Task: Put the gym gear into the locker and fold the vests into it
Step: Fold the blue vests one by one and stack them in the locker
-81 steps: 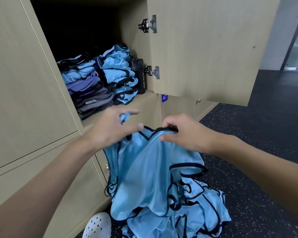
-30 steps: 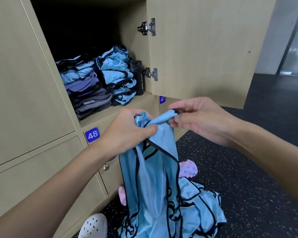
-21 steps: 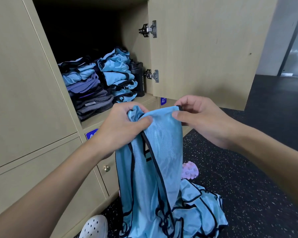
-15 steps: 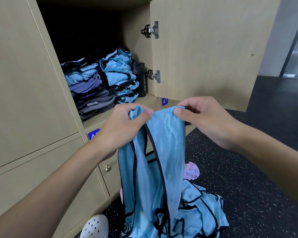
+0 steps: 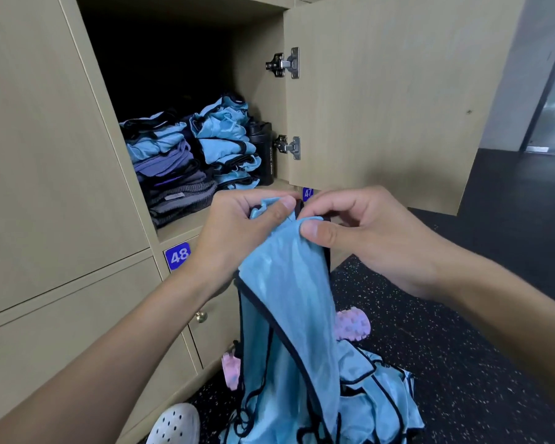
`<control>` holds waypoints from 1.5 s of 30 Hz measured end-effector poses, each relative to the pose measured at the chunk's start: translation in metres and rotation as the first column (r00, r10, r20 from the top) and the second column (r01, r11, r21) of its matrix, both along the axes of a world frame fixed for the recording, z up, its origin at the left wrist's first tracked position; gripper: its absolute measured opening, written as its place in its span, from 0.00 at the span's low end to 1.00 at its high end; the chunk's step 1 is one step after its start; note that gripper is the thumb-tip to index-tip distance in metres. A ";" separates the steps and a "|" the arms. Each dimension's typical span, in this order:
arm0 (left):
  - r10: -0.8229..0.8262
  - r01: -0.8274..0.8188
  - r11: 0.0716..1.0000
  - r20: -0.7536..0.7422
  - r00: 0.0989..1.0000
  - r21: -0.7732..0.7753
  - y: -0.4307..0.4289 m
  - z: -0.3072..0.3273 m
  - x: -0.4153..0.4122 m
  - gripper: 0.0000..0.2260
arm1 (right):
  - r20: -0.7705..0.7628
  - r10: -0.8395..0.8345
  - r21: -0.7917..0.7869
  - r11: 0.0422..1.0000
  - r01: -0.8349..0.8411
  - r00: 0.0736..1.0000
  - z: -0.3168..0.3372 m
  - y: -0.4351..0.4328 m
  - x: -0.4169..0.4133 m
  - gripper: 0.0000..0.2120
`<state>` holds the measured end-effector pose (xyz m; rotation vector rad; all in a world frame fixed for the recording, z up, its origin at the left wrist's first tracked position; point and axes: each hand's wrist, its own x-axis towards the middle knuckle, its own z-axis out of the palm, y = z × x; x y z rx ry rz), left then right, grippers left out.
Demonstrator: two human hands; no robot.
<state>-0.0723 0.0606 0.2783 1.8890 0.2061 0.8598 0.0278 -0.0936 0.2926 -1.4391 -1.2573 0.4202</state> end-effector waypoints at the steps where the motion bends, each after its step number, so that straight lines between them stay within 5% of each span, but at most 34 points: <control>1: -0.031 0.031 0.999 0.021 0.999 -0.011 -0.002 0.001 0.000 0.06 | 0.007 -0.072 0.030 0.997 0.072 0.997 -0.002 0.004 0.000 0.05; 16: -0.067 0.067 0.998 0.045 0.997 0.007 0.001 0.007 -0.006 0.10 | -0.086 -0.382 0.129 0.911 0.390 0.920 -0.005 0.012 0.007 0.05; 23: 0.140 -0.142 0.978 0.022 0.990 0.156 -0.001 0.015 -0.007 0.13 | -0.083 -0.430 0.205 0.876 0.437 0.899 -0.002 0.013 0.006 0.08; 26: 0.054 -0.060 0.991 0.051 0.997 0.123 -0.006 0.028 -0.011 0.05 | -0.129 -0.427 0.309 0.840 0.446 0.895 0.010 0.013 0.004 0.09; 29: -0.012 0.006 0.983 0.030 0.999 0.183 -0.010 0.039 -0.013 0.16 | -0.149 -0.411 0.380 0.816 0.435 0.900 0.025 0.012 0.004 0.10; 32: 0.015 -0.030 0.969 0.062 0.998 0.246 -0.011 0.048 -0.009 0.09 | -0.153 -0.400 0.408 0.807 0.426 0.904 0.032 0.008 0.007 0.11; 45: -0.044 0.075 0.990 0.242 0.969 -0.121 -0.008 0.059 0.007 0.08 | -0.136 -0.344 0.350 0.861 0.370 0.929 0.028 -0.004 0.024 0.14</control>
